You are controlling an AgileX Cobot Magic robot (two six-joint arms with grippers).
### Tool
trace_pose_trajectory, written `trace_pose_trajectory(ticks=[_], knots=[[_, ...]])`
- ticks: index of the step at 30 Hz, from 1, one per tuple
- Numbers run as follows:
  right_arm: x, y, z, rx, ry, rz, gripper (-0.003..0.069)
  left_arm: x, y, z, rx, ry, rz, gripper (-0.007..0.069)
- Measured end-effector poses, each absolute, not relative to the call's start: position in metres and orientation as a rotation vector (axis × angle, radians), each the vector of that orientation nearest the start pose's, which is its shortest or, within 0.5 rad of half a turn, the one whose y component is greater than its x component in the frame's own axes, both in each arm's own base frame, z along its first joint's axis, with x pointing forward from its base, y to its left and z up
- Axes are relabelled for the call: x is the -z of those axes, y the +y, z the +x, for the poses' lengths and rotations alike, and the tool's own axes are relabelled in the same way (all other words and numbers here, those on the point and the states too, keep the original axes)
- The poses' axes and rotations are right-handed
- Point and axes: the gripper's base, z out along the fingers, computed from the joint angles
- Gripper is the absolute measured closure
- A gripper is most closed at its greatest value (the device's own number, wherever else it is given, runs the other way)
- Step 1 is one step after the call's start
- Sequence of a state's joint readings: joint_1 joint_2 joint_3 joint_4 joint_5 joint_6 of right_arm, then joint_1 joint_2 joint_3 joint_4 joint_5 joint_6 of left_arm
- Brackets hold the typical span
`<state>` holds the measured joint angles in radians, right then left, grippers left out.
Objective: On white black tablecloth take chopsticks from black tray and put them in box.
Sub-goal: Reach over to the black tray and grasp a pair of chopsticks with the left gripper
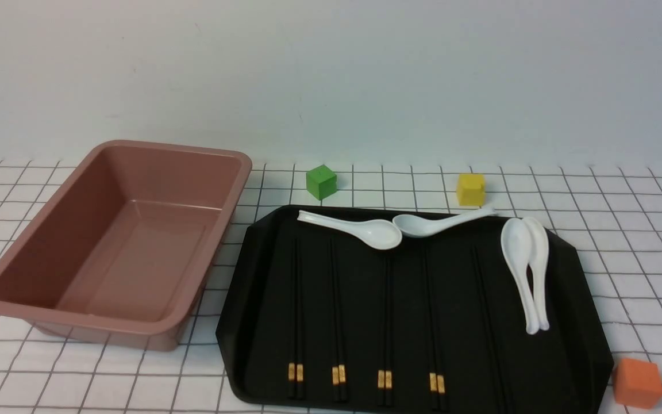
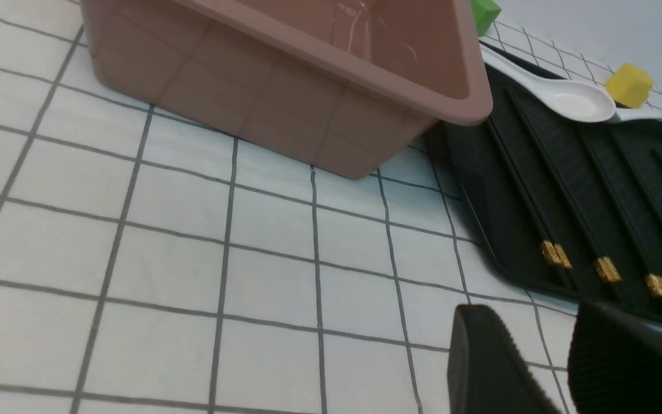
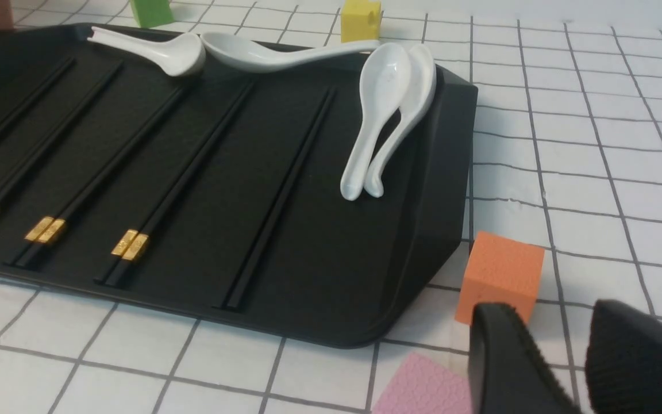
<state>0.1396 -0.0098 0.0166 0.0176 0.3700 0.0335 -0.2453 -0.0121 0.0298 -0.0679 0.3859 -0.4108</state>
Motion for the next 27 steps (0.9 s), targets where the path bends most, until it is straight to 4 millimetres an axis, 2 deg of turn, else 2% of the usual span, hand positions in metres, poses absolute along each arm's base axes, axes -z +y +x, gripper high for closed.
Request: trace_pose_trajectory(ticks=[23,24,27], knots=[[-0.1748,0.0079,0.0520,-0.137,1.860,-0.088,0.0419,-0.1694,-0.0130,0.0507,0.458,1.903,-0.166,0.0386],[-0.1748,0.0079,0.0520,-0.137,1.860,-0.088,0.0419,-0.1699,-0.0135,0.0507,0.482,1.898,-0.187,0.0386],[-0.1748,0.0079,0.0520,-0.137,1.860,-0.088,0.0419,-0.1737,-0.0183,0.0505,0.713,1.856,-0.387,0.0386]])
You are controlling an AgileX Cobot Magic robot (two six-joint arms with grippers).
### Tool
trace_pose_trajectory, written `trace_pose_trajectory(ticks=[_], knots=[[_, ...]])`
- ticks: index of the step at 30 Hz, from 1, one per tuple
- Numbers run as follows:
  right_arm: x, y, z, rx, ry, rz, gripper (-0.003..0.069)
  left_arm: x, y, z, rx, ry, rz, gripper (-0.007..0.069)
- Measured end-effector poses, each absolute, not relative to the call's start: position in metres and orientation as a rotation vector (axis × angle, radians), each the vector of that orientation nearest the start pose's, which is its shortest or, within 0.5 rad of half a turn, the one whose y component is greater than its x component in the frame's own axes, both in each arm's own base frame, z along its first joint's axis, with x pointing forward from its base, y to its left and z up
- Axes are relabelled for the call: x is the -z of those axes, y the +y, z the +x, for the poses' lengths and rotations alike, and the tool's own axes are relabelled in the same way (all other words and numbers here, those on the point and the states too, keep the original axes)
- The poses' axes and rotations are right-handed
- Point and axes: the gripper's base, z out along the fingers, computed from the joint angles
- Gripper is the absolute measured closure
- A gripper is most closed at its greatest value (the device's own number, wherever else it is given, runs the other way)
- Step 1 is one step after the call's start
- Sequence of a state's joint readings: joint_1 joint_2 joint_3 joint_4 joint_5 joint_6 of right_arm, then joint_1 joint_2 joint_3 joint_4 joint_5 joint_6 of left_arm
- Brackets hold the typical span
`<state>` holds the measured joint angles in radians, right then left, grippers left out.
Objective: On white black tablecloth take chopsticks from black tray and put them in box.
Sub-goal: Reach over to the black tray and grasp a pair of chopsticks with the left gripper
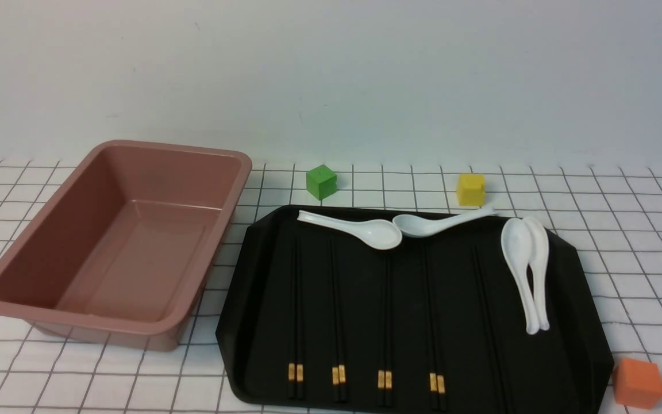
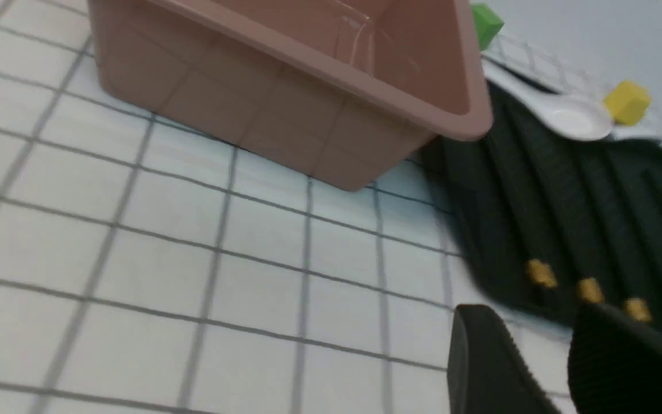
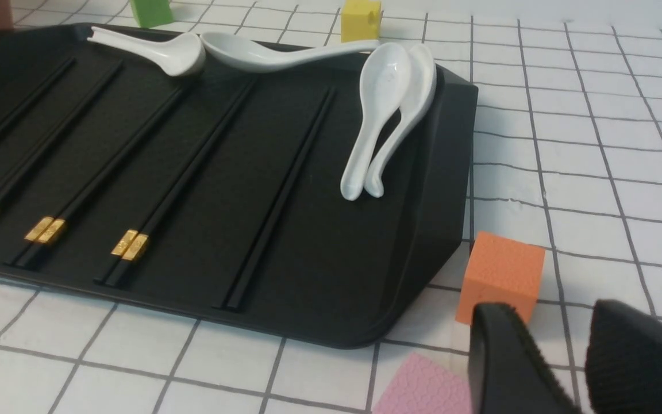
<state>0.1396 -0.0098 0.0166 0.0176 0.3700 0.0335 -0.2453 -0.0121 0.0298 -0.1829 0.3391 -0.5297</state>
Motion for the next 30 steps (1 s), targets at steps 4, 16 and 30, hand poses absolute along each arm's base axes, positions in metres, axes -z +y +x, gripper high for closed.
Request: trace_pose_trajectory(ticks=[4,16,30], knots=[[-0.175,0.008,0.052,-0.137,1.860,-0.088,0.0419,-0.181,-0.024,0.050,1.069,1.749,-0.709,0.0386],[-0.175,0.008,0.052,-0.138,1.860,-0.087,0.0419,-0.259,-0.021,0.040,1.327,1.436,-0.726,0.0549],[-0.175,0.008,0.052,-0.139,1.861,-0.086,0.0419,-0.269,-0.057,0.143,0.486,2.860,-0.413,0.0637]])
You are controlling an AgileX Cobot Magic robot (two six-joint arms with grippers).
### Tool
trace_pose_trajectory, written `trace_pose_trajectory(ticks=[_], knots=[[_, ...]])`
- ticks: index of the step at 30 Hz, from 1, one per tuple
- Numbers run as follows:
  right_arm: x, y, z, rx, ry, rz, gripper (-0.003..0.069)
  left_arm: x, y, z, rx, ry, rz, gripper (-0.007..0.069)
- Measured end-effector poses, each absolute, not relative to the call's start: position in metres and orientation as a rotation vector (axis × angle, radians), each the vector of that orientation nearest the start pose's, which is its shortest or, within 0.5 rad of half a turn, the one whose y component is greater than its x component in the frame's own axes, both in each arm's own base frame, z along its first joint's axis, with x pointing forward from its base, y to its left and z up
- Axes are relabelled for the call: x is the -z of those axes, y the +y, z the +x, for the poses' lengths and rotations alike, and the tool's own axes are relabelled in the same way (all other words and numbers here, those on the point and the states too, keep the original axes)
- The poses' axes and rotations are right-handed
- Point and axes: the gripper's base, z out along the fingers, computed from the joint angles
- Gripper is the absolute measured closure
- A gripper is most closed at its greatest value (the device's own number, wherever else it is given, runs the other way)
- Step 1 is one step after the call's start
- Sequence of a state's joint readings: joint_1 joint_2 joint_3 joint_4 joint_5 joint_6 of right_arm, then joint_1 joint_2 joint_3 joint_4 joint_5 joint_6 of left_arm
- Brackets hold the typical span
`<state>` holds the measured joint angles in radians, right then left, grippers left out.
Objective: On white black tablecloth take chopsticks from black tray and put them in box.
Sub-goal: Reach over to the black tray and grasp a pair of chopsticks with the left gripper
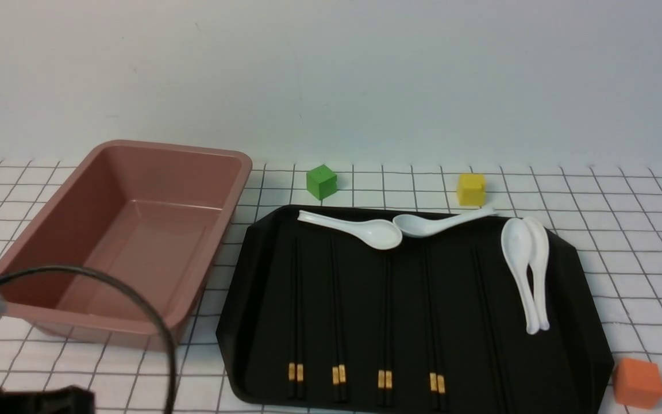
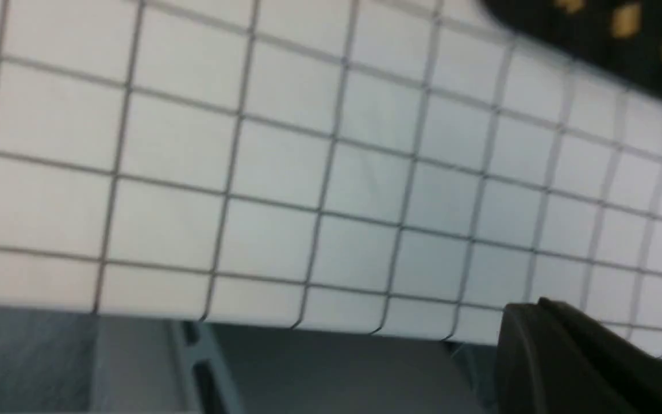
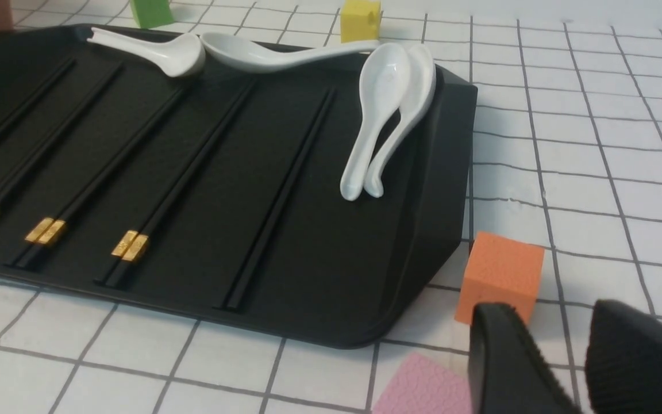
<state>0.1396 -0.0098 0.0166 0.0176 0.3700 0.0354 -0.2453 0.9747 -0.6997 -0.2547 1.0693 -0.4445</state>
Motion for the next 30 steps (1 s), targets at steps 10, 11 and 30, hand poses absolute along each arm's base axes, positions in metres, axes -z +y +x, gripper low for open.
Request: trace_pose_trajectory(ticks=[10,11,30], knots=[[-0.175,0.008,0.052,-0.139,1.861,-0.086,0.0419,-0.231,-0.150,0.246,0.507,3.091,-0.039,0.0637],[-0.175,0.008,0.052,-0.139,1.861,-0.086,0.0419,-0.228,-0.161,0.253,0.495,3.085,-0.042,0.0637],[-0.175,0.008,0.052,-0.137,1.860,-0.088,0.0419,-0.175,-0.212,0.332,0.341,2.965,-0.120,0.0362]])
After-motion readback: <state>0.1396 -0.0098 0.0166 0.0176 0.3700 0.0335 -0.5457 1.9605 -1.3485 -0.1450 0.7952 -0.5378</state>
